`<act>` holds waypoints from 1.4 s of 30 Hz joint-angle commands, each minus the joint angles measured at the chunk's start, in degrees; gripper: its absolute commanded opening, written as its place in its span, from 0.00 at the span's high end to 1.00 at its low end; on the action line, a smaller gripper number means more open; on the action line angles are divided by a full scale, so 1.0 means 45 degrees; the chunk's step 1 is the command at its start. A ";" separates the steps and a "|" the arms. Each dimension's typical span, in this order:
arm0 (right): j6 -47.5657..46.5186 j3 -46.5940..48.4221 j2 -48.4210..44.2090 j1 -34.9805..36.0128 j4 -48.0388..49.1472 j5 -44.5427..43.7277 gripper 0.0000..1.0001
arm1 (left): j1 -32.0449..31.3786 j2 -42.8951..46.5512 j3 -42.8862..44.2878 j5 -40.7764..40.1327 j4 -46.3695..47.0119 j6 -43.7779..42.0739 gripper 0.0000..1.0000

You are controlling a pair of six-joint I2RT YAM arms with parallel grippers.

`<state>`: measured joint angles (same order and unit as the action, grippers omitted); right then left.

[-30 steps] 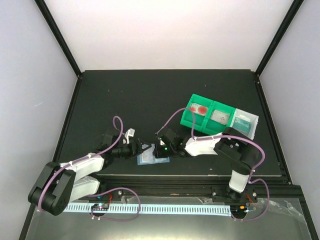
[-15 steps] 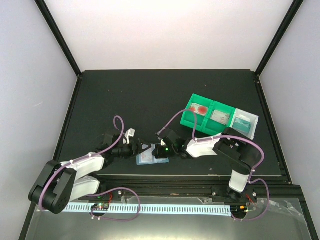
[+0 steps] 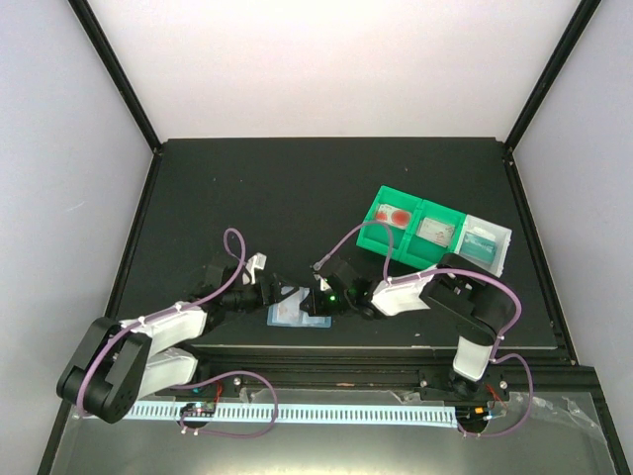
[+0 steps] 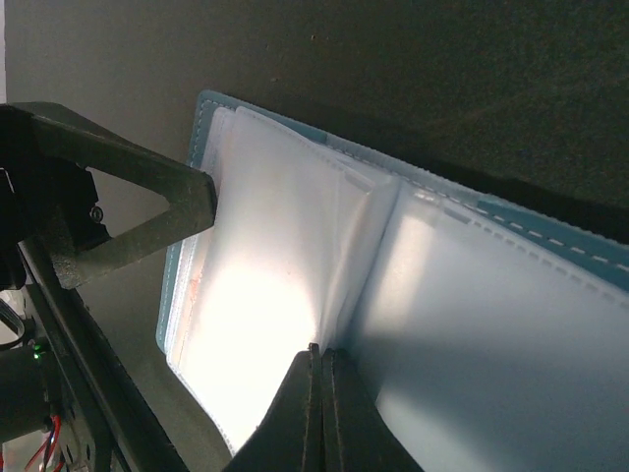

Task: Take the credit cards out of the card holder

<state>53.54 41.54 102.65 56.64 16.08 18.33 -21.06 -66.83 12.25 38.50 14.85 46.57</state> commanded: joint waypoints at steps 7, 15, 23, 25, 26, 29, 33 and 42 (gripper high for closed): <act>-0.0008 -0.0210 0.0177 0.0049 -0.0097 0.0000 0.99 | -0.0119 -0.0934 -0.0529 0.1120 0.1687 0.1059 0.03; -0.0254 -0.0130 0.0034 0.0045 -0.0027 -0.0133 0.94 | -0.0311 -0.0371 -0.0702 0.1317 0.2309 0.1787 0.04; -0.0358 -0.0093 -0.0214 0.0050 -0.0130 -0.0549 0.87 | -0.0799 -0.0379 -0.0812 0.1161 0.3031 0.2353 0.03; -0.0300 -0.0198 -0.0358 0.0054 -0.0021 -0.0591 0.87 | -0.0874 -0.0328 -0.0756 0.1172 0.3037 0.2399 0.03; -0.0306 -0.0221 -0.0442 0.0050 -0.0050 -0.0642 0.87 | -0.0885 -0.0309 -0.0746 0.1188 0.3044 0.2439 0.03; -0.0388 -0.0313 -0.0797 0.0050 -0.0225 -0.0857 0.84 | -0.0896 -0.0362 -0.0819 0.1363 0.3447 0.2773 0.04; -0.0444 -0.0640 -0.1450 0.0049 -0.0415 -0.1252 0.76 | -0.0992 -0.0203 -0.0925 0.1392 0.3781 0.3044 0.03; -0.0639 -0.1454 -0.3043 0.0050 -0.1251 -0.2301 0.70 | -0.1343 0.0311 -0.0709 0.0945 0.3233 0.3257 0.03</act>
<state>52.07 36.73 92.44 56.64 12.56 12.32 -26.20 -66.39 8.32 43.46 28.77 60.38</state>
